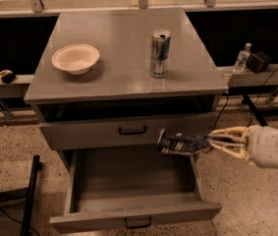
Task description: Pick blue chip bag from middle drawer and place on counter
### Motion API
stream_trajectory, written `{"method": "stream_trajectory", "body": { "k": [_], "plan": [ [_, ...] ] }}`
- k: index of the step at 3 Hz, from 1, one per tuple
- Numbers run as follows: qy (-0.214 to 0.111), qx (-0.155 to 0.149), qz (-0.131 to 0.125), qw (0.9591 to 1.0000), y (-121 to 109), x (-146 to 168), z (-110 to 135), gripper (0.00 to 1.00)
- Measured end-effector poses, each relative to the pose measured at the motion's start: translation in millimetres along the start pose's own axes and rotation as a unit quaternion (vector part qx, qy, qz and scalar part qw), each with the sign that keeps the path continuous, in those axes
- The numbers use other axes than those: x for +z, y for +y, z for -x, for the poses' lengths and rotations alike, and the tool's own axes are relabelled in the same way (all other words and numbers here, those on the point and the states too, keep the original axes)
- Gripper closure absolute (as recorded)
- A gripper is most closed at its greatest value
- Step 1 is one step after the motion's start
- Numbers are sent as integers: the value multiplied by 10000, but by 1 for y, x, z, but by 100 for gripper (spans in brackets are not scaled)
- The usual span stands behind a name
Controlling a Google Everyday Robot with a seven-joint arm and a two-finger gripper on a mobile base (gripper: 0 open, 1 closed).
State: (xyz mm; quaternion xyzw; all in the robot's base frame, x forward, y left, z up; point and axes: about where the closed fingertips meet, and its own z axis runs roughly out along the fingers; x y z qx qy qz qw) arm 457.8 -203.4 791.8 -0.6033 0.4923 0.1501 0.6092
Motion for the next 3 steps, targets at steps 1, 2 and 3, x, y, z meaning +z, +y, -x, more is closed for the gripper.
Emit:
{"method": "stream_trajectory", "body": {
  "k": [1,2,3],
  "plan": [
    [522,-467,-519,9962,-73,-21,21,100],
    [895,-875,-961,9875,-138,-40,33,100],
    [1029,-1224,-1279,9788,-191,-54,54,100]
  ]
}}
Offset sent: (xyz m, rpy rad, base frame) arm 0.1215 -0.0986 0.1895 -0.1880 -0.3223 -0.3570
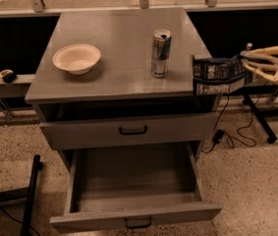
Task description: Pick blue chip bag from middle drawer and place on counter
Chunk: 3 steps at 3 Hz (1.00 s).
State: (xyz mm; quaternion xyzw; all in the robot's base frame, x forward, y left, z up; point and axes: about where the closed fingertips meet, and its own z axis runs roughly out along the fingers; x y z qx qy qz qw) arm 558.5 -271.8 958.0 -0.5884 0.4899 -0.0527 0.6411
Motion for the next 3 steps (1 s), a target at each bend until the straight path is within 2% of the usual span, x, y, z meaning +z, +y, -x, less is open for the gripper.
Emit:
{"method": "stream_trajectory", "body": {
  "k": [1,2,3],
  "plan": [
    [-41,-289,-101,9995,-47,15,26,100],
    [-149,-716,-124,9972,-122,79,83,100],
    [-155,-721,-113,9972,-121,80,83,100]
  ]
}}
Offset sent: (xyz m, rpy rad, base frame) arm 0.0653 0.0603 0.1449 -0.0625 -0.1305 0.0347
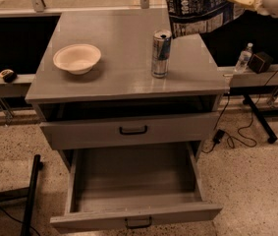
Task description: Pick blue chip bag from middle drawer and place on counter
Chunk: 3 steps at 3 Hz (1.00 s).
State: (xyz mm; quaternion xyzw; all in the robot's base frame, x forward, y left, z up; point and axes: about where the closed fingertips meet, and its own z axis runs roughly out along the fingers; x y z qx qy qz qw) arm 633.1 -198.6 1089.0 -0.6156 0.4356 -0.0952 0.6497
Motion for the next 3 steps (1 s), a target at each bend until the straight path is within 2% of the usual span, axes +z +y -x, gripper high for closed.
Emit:
{"method": "stream_trajectory", "body": {
  "k": [1,2,3],
  "plan": [
    [37,-14,-235,9997,1,31,-47,100],
    [165,-72,-445,9988,-1,59,-84,100],
    [169,-189,-627,9977,1,90,-93,100]
  ]
}}
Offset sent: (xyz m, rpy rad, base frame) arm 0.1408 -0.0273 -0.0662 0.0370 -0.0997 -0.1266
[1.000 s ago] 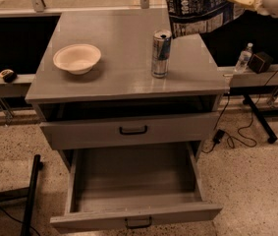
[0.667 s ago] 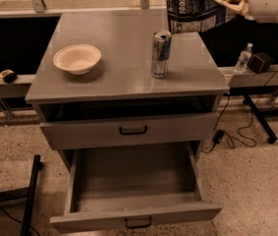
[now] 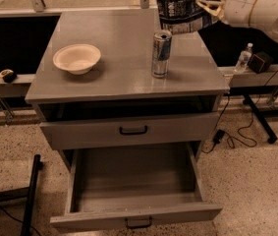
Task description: Pick blue chip bag from middle drawer and place on counter
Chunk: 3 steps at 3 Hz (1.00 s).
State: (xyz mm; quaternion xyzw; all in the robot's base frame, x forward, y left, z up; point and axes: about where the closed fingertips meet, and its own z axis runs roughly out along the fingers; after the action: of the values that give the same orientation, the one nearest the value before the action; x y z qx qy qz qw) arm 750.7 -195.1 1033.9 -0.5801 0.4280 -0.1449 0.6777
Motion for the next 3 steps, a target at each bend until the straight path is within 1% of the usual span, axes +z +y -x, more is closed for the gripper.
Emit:
{"method": "stream_trajectory", "body": {
  "k": [1,2,3],
  "plan": [
    [-35,40,17,10000,19,37,8,100],
    [-190,296,261,9990,53,81,7,100],
    [-326,483,369,9976,71,102,7,100]
  ]
}}
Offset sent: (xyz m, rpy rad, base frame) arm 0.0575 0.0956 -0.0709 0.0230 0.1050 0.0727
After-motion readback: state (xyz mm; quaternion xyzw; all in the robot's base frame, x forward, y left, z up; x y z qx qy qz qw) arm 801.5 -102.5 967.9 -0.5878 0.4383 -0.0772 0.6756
